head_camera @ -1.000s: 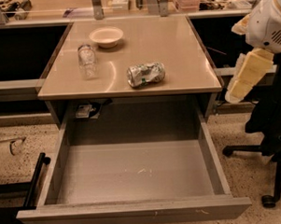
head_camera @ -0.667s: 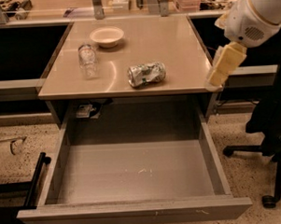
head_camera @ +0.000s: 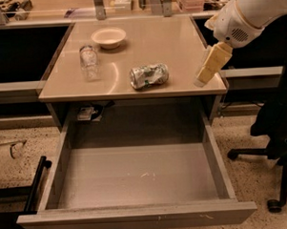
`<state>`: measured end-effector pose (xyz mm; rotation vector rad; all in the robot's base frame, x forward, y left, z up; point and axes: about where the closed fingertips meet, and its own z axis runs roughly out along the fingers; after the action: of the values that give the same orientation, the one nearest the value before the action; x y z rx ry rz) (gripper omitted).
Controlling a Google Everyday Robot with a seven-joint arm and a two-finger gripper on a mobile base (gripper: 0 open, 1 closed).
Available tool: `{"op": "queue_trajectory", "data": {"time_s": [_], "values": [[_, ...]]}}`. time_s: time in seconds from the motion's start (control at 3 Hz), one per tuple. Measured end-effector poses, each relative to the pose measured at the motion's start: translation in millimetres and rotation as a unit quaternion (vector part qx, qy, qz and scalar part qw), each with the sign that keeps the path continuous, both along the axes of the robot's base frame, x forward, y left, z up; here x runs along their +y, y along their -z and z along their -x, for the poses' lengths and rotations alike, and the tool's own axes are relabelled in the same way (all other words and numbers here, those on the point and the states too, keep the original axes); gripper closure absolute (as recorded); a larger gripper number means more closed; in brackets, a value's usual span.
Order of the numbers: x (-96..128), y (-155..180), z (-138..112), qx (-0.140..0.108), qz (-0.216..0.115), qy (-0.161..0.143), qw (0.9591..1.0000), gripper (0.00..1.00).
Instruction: Place 7up can into top drawer
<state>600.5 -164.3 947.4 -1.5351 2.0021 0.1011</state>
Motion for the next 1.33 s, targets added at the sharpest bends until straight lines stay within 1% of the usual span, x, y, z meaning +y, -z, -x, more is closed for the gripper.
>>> {"op": "queue_trajectory", "data": {"time_s": [0.33, 0.67, 1.0, 1.33], "values": [[10, 3, -13, -0.007, -0.012, -0.011, 0.9998, 0.00], [32, 19, -35, -0.008, -0.042, -0.033, 0.9985, 0.00], [59, 41, -55, 0.002, -0.067, -0.061, 0.9959, 0.00], [86, 66, -70, 0.014, -0.086, -0.088, 0.9923, 0.00]]}}
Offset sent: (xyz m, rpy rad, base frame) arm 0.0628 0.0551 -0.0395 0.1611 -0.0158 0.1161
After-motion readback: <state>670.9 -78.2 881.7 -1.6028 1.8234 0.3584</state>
